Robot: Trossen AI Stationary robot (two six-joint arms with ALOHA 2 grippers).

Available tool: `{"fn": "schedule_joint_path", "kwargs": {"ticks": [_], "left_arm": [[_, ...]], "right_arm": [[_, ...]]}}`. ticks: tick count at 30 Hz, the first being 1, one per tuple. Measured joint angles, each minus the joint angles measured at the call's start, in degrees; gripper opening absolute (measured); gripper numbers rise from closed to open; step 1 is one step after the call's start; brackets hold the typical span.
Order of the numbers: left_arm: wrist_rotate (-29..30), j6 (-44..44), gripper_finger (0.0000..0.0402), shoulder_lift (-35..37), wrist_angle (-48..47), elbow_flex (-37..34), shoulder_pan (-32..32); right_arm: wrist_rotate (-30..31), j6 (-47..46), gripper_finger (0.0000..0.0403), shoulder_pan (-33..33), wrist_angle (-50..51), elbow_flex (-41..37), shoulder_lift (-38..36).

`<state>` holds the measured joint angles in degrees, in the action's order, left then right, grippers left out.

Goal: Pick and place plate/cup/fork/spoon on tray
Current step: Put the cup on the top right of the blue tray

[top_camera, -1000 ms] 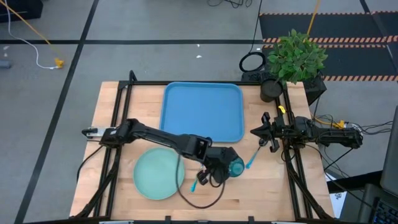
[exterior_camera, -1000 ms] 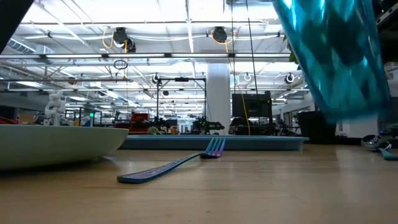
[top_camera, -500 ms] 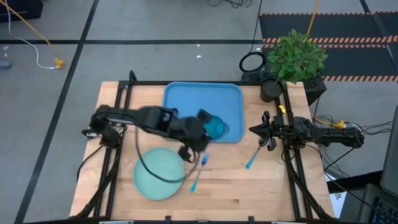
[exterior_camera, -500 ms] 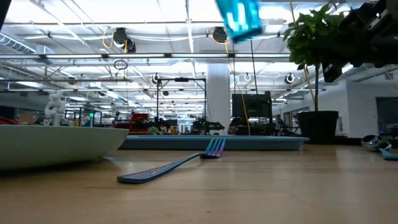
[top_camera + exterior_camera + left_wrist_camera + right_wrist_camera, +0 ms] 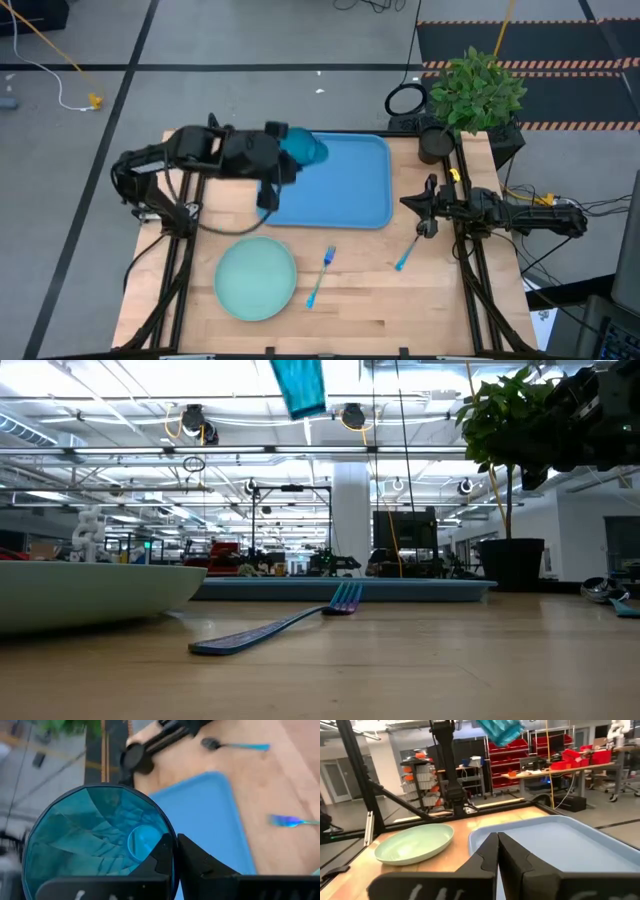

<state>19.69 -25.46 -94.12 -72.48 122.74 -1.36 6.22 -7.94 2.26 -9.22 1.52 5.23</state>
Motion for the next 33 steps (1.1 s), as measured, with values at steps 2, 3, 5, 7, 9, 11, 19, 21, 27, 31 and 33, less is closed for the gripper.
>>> {"fn": "schedule_joint_path", "kwargs": {"ticks": [2,3,5,7,9,11,19,21,27,31,33], "left_arm": [[0.1,1.4,0.0009,-0.2,-1.8,0.0,3.1],[0.0,2.1,0.0009,-0.3,-2.3,-0.1,4.8],[-0.1,3.2,0.001,-0.7,-2.3,-0.6,8.1],[-0.3,3.9,0.0009,-1.0,-1.8,-2.0,11.3],[-1.9,5.3,0.0009,-1.1,-0.5,-4.6,14.6],[-3.0,9.0,0.0009,-1.2,1.7,-7.0,18.2],[-7.7,14.0,0.0013,-1.1,11.3,-21.1,30.8],[-8.7,14.1,0.001,-1.1,14.9,-25.2,32.8],[-9.2,13.2,0.0009,-1.1,25.3,-35.4,36.0],[-9.6,12.0,0.0015,-1.1,30.1,-40.6,36.7],[-9.4,12.0,0.0012,-1.1,30.9,-42.6,37.1]], "right_arm": [[0.0,-0.5,0.0,0.0,0.1,0.0,0.1],[-0.1,-1.0,0.0,0.0,0.1,0.0,0.1],[-0.1,-1.7,0.0,0.0,0.1,0.0,0.2],[-0.1,-1.8,0.0,0.0,0.1,0.0,0.2],[-0.2,-1.8,0.0,0.0,0.1,0.0,0.2],[-0.2,-1.9,0.0,0.0,-0.1,0.0,0.2],[-0.2,-1.5,0.0,0.0,-4.2,0.0,0.2],[-0.3,-1.5,0.0,0.0,-4.6,0.0,0.2],[-0.3,-0.4,0.0,0.0,-4.7,0.0,0.2],[-0.3,-0.3,0.0,0.0,-4.7,0.0,0.2],[-0.2,-0.3,0.0,0.0,-4.7,0.0,0.2]]}}
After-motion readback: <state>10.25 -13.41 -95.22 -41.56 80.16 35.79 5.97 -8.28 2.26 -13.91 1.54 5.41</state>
